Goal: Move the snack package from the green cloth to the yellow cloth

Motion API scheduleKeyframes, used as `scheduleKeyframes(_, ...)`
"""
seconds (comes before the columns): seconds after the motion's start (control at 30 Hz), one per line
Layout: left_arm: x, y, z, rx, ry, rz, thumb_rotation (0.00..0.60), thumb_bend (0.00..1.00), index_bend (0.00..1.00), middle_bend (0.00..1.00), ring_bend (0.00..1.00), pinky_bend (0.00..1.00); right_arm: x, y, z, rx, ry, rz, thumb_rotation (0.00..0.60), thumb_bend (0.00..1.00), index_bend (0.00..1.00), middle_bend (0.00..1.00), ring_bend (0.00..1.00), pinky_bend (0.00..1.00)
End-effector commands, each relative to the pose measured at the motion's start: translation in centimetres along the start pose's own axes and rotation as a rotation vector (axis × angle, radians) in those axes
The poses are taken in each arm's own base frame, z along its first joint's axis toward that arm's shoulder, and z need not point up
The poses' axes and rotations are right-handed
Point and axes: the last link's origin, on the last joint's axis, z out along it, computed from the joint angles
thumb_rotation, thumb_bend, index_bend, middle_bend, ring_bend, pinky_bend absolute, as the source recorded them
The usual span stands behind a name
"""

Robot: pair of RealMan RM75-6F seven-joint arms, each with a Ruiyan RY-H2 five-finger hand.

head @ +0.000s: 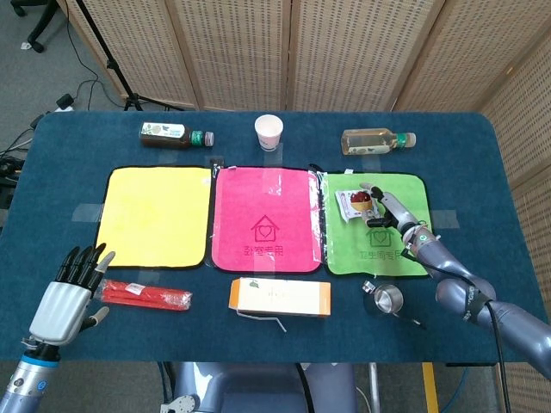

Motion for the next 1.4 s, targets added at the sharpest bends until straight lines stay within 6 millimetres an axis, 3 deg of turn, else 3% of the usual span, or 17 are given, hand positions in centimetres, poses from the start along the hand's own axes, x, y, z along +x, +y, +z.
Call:
scheduleKeyframes(0.03, -0.1, 0.1, 0.0, -0.003, -0.003, 0.0, 0.6, 0.13, 0.0, 0.0, 0.0, 0.0, 0.0, 0.1, 0.2, -0.002, 0.0, 0.0, 0.6, 0.65, 0.07, 0.0, 0.0, 0.0)
scheduleKeyframes(0.27, -0.3, 0.3, 0.1, -0.013, -0.014, 0.0, 0.6, 0.13, 0.0, 0.0, 0.0, 0.0, -0.3, 0.2, 0.4, -0.008, -0.015, -0.009, 0.6, 0.65, 0.07, 0.0, 0.0, 0.0)
scheduleKeyframes(1.2, -0.4, 0.5, -0.1, -0.028, -0.026, -0.014, 0.6, 0.13, 0.0, 0.0, 0.0, 0.0, -5.6, -2.9, 0.0, 0.091, -0.155, -0.08, 0.6, 0.65, 0.08, 0.0, 0.0, 0.0)
scheduleKeyframes(1.4, -0.4, 0.4, -0.1, -0.027, -0.027, -0.016, 0.6, 0.13, 0.0, 0.0, 0.0, 0.0, -5.4, -3.9, -0.4, 0.127, -0.139, -0.102, 0.6, 0.65, 0.08, 0.0, 0.0, 0.0)
